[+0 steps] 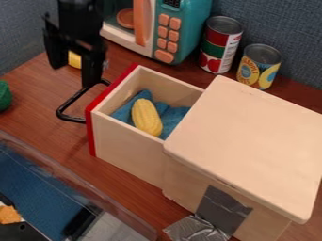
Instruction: Opened the drawer
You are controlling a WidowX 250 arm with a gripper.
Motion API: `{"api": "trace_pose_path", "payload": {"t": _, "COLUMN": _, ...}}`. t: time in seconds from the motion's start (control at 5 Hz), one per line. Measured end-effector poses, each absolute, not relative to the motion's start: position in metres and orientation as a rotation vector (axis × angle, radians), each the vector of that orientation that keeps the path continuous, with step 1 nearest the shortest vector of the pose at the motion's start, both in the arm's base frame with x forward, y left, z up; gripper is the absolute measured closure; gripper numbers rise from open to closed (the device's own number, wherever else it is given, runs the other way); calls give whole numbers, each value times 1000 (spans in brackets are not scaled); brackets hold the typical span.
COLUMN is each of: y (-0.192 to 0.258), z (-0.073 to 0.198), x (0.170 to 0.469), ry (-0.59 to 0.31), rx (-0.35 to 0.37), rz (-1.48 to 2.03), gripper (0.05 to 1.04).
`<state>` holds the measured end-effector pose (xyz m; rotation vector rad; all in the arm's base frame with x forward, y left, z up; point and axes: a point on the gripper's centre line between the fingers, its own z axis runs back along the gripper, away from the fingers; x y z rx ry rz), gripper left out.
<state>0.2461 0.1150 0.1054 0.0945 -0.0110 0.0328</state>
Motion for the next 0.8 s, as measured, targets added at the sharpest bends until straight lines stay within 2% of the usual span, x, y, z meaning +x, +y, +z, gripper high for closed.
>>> {"api": "trace_pose_path", "payload": {"t": 0.2, "y": 103, "z": 131, "x": 241, "ry": -39, "rx": 41, "rz": 178, "gripper": 83}}
{"api": "trace_pose_path", "payload": {"t": 0.4, "y": 72, "z": 147, "x": 243, "ry": -82, "rx": -26, "rz": 245, "gripper": 83}}
{"api": "trace_pose_path", "payload": {"t": 0.6, "y": 38, "z": 151, "x": 251, "ry": -121, "rx": -36, "rz": 256, "gripper": 83}}
{"api": "trace_pose_path", "payload": {"t": 0.8, "y": 12, "z": 149, "x": 256, "ry": -137, "rx": 14, "rz": 252, "gripper": 83}}
